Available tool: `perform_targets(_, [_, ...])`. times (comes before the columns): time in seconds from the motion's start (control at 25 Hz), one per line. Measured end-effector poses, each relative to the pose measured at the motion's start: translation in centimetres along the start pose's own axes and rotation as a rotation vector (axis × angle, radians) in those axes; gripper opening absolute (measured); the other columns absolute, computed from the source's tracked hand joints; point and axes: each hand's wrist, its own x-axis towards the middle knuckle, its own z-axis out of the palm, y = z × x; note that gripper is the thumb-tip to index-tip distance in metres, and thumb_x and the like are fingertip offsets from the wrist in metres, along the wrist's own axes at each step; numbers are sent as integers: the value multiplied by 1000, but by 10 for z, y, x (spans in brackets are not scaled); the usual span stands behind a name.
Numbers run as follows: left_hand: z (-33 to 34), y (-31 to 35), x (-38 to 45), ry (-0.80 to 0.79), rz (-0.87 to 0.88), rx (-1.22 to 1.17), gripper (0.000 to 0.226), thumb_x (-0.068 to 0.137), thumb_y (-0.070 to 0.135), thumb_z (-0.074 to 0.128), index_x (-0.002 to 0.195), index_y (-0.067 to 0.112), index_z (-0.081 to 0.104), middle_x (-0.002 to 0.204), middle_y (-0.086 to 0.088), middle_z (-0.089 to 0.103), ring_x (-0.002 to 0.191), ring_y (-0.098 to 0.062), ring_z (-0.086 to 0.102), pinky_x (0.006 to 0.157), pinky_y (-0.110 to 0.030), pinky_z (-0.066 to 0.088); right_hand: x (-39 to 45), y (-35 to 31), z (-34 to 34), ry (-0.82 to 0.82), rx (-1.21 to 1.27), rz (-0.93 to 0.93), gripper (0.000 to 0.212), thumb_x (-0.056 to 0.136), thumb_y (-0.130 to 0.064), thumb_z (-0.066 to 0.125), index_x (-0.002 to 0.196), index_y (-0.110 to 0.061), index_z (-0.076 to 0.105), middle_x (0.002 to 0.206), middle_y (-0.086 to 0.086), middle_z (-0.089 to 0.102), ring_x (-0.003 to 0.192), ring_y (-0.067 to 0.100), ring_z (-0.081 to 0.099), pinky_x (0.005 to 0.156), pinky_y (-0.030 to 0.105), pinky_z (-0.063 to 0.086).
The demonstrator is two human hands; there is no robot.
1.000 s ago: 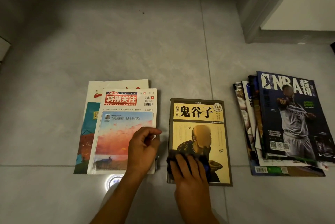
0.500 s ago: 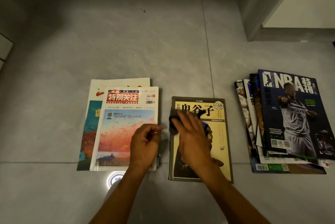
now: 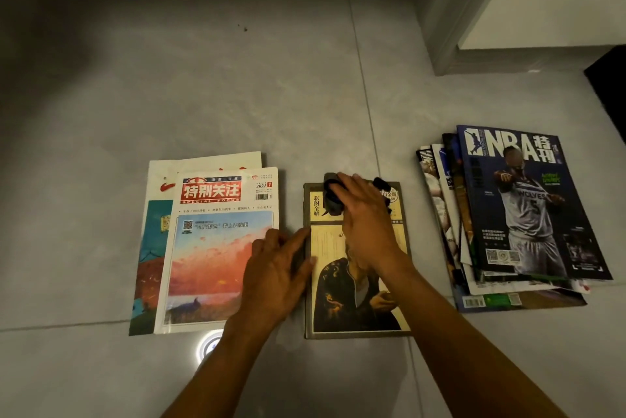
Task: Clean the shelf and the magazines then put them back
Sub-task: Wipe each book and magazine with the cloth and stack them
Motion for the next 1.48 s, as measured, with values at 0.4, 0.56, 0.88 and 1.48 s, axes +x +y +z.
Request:
perform_targets(0.4, [5,0,-2,75,6,-18,61,92,42,57,145,45,26,107,-1,52,96,-9,33,79,-22,36,-182,22,12,-77,-48,-243,47,84,-32,44,129,-23,47,142,0,42,148,21,12,113,40,20])
perform_targets(0.56, [6,6,-1,25,-104,-26,55,92,44,57,142,39,35,116,-3,49,107,-16,41,90,-24,39,-58,38,-12,21,99,106,53,93,-6,51,143,-22,43,155,-4,27,145,18,12,119,43,12])
perform_targets(0.88, [7,56,2,-139,-284,-2,51,94,47,50,134,18,39,131,-4,46,124,-22,41,97,-31,42,-99,48,0,114,155,137,49,95,-9,42,141,-27,44,156,-11,23,147,14,9,119,44,15])
perform_targets(1.48, [-7,74,-7,-296,-483,-938,42,77,8,77,104,28,51,119,-4,62,105,-21,63,90,-41,56,-181,35,-3,236,319,176,65,94,-16,48,137,-60,28,148,-25,31,133,11,37,108,51,37])
